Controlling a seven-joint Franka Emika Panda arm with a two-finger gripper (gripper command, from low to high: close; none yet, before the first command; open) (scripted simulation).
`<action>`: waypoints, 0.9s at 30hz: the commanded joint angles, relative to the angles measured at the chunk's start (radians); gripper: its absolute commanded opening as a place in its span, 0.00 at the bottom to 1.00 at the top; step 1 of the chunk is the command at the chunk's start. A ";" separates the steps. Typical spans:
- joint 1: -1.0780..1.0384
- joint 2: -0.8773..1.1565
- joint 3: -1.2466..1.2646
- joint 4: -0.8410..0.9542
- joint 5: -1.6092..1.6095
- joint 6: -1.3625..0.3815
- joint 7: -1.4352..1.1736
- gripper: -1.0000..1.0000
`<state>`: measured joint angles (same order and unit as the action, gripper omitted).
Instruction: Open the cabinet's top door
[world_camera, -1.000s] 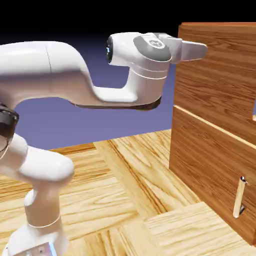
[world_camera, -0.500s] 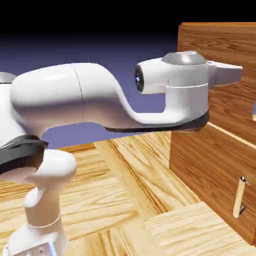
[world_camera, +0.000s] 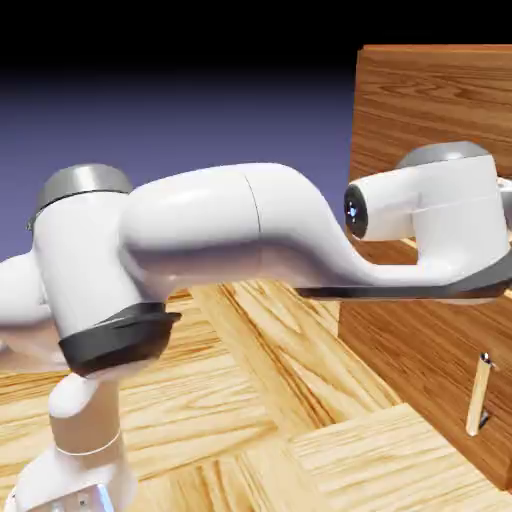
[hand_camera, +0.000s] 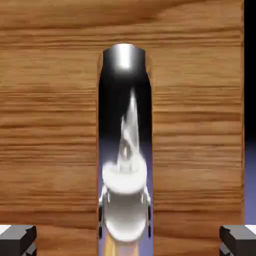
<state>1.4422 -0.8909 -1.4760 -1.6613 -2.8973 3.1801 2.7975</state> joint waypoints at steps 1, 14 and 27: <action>0.000 0.000 0.000 0.000 0.000 0.000 0.000 0.00; -0.471 0.095 0.299 -0.401 0.068 -0.213 0.100 0.00; -0.942 0.092 0.667 -0.709 0.253 -0.344 0.100 0.00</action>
<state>0.4997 -0.7992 -0.8087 -2.3697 -2.6455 2.8373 2.8973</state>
